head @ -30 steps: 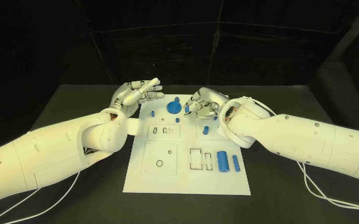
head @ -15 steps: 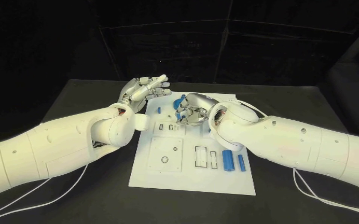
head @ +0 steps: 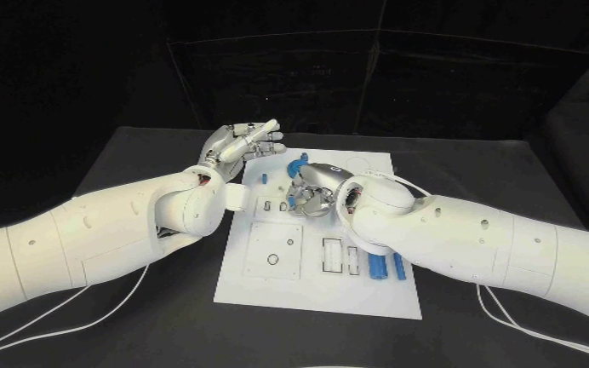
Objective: Assemble the parts on the task board
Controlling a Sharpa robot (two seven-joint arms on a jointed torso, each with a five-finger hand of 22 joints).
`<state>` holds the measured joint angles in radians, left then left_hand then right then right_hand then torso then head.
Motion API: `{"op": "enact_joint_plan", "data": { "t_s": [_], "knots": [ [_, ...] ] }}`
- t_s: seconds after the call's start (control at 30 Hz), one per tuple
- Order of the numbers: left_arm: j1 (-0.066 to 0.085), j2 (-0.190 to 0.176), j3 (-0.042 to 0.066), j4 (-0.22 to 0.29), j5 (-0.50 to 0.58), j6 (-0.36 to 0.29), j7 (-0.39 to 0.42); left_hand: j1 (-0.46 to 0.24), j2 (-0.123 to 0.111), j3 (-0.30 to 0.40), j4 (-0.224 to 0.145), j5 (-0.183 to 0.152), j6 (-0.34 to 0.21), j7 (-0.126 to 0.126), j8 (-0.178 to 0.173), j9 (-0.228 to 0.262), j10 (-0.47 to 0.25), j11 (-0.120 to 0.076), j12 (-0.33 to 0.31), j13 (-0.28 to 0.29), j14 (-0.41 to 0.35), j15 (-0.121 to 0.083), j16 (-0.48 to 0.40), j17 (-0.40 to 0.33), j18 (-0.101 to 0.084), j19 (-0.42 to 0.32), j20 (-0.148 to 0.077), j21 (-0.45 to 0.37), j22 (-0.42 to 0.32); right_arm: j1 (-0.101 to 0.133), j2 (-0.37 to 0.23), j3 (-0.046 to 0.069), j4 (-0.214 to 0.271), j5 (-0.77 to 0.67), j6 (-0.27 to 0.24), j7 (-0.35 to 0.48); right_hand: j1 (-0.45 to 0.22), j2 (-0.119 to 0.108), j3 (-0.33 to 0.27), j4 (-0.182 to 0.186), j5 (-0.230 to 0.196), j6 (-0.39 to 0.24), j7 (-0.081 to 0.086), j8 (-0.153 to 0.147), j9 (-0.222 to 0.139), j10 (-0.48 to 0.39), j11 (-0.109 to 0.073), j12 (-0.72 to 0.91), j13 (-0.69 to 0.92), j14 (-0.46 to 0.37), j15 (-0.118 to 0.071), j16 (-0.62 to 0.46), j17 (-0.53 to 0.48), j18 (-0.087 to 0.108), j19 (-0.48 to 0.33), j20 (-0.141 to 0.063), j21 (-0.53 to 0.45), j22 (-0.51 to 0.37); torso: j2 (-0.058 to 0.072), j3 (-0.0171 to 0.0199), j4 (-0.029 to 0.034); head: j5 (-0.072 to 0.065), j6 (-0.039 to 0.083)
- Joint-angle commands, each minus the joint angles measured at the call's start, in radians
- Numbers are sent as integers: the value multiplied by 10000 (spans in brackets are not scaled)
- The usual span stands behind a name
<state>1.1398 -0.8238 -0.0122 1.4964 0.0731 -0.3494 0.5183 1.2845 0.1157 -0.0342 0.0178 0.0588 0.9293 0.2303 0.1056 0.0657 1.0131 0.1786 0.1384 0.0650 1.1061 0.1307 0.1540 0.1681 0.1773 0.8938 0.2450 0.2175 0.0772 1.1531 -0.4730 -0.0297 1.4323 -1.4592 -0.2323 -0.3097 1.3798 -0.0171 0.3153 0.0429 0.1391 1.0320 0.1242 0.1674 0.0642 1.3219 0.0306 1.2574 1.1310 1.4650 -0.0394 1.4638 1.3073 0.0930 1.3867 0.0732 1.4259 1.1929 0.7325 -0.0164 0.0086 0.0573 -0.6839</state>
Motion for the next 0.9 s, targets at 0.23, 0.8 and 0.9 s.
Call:
{"op": "enact_joint_plan", "data": {
  "t_s": [0.23, 0.8, 0.9],
  "knots": [
    [20, 22, 6, -13, -74, 173, 71, 64, 10, 2, -39, 26, 25, -8, 40, 1, 54, -26, 26, -1, -60, 13, -69, 1, 69, 27, 24, -25, -17, -59, 211, -5, -264, -294, 40, 53, -77, 8, 61, -19, 78, 128, -33, 37, 30, 44, 39, -22, 27, 644, 14, 15, 501, -164, -1, -15, -10, -15, -3, -1, 3, 44, -66],
    [20, 54, 5, -48, -74, 217, 34, 78, 11, 10, -56, 26, 24, -10, 38, -1, 54, -28, 24, -2, -59, 13, -79, 1, 70, 28, 25, -32, -21, -159, 371, -5, -555, -301, 166, 69, -305, -218, 154, -83, -92, -5, 34, -119, 8, 1, 90, -80, 0, 642, 48, 7, 495, -166, 1, 5, -25, -30, -8, 2, 8, 42, -131],
    [20, 58, 5, -53, -74, 229, 28, 78, 11, 10, -56, 26, 24, -10, 38, -1, 54, -28, 24, -2, -59, 13, -79, 1, 70, 28, 25, -32, -21, -165, 365, -5, -557, -333, 226, 33, -340, -267, 160, -98, -97, -42, 52, -154, 5, -24, 104, -107, -27, 640, 59, 3, 489, -163, -5, 13, -33, -45, -6, 6, 1, 48, -140]
  ]
}}
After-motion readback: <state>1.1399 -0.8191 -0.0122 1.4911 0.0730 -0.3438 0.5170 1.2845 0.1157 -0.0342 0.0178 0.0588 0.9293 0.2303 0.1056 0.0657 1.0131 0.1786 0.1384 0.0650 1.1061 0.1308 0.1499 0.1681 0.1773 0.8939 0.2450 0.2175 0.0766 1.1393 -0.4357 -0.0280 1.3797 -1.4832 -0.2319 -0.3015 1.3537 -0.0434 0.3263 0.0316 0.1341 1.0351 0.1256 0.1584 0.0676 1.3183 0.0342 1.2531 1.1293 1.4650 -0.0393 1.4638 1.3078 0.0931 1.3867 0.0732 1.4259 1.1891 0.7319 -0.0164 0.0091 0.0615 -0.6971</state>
